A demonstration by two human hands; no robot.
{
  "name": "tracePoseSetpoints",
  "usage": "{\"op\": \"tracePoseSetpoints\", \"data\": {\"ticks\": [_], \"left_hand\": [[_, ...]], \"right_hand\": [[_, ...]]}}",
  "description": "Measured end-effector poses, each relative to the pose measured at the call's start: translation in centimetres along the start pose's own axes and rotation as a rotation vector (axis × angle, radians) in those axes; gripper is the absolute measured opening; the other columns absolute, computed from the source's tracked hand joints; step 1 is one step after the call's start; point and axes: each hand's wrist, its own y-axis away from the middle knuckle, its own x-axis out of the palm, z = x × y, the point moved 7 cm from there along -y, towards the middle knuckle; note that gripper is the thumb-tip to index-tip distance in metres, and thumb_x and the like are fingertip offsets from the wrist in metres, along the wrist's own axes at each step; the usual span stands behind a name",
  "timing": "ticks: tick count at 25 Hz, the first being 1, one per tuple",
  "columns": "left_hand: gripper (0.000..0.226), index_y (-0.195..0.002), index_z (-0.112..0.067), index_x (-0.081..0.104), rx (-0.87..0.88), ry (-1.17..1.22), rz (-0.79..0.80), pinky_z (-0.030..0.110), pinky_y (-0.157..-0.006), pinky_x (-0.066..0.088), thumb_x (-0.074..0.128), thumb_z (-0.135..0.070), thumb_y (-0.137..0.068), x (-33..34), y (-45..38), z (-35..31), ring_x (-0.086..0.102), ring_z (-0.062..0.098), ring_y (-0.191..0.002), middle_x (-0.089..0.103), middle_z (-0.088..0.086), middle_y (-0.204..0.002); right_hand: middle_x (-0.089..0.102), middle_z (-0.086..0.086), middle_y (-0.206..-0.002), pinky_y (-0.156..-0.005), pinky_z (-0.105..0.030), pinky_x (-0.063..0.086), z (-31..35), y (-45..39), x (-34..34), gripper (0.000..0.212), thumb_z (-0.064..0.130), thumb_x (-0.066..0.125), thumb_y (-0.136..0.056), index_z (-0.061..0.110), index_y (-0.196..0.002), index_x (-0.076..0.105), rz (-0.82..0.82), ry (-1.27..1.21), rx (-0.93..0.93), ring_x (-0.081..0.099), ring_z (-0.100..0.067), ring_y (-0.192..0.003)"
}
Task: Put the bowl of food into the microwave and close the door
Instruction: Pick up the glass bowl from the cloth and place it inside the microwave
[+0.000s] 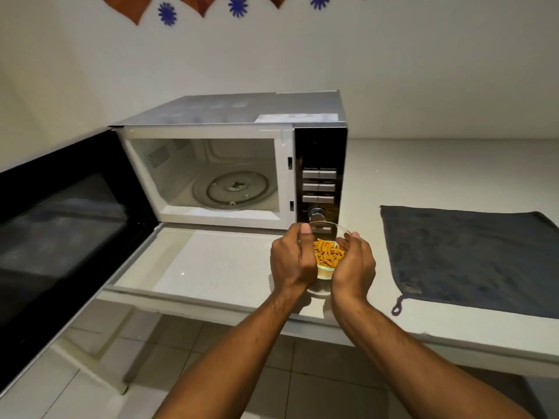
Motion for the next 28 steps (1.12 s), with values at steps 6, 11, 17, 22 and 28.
{"op": "tracePoseSetpoints", "data": {"ticks": [6, 11, 17, 22, 28], "left_hand": [[0.062, -0.091, -0.013, 0.069, -0.041, -0.017, -0.101, 0.035, -0.056, 0.058, 0.023, -0.054, -0.096, -5.1, -0.6, 3.1, 0.07, 0.011, -0.066, 0.072, 0.003, -0.073], [0.064, -0.095, -0.016, 0.071, -0.104, -0.017, -0.169, 0.037, -0.061, 0.06, 0.023, -0.057, -0.094, -9.4, -2.8, 6.4, 0.071, 0.01, -0.069, 0.075, 0.0, -0.078], [0.071, -0.097, -0.02, 0.075, -0.146, -0.096, -0.274, 0.035, -0.071, 0.057, 0.016, -0.059, -0.093, -13.7, -7.2, 9.4, 0.071, 0.015, -0.076, 0.076, -0.004, -0.081], [0.069, -0.09, -0.019, 0.074, -0.147, -0.225, -0.304, 0.035, -0.071, 0.048, 0.014, -0.052, -0.098, -14.9, -13.2, 9.9, 0.066, 0.027, -0.081, 0.075, 0.003, -0.083], [0.058, -0.079, -0.015, 0.061, -0.24, -0.237, -0.242, 0.021, -0.052, 0.029, 0.021, -0.049, -0.103, -12.9, -19.7, 11.3, 0.052, 0.009, -0.062, 0.056, -0.003, -0.069]], "right_hand": [[0.069, 0.012, -0.089, -0.08, -0.041, 0.059, -1.1, 2.2, 4.9, 0.035, 0.052, 0.034, -0.103, 0.034, -0.099, 0.064, 0.093, 0.015, 0.005, 0.07, -0.012, -0.077], [0.071, 0.006, -0.093, -0.072, -0.035, 0.059, -1.7, 3.9, 10.4, 0.036, 0.052, 0.037, -0.102, 0.031, -0.111, 0.065, 0.235, 0.048, 0.007, 0.073, -0.017, -0.082], [0.071, 0.001, -0.103, -0.084, -0.038, 0.057, -0.9, 4.2, 17.7, 0.024, 0.042, 0.042, -0.102, 0.032, -0.1, 0.064, 0.394, 0.047, 0.014, 0.07, -0.02, -0.093], [0.065, -0.01, -0.124, -0.101, -0.045, 0.049, 2.3, 2.0, 23.3, 0.032, 0.04, 0.043, -0.101, 0.022, -0.12, 0.062, 0.404, 0.046, -0.055, 0.061, -0.029, -0.113], [0.066, -0.011, -0.113, -0.099, -0.051, 0.054, 4.3, -2.0, 28.7, 0.027, 0.031, 0.039, -0.095, 0.02, -0.098, 0.063, 0.38, -0.052, 0.069, 0.064, -0.03, -0.107]]}}
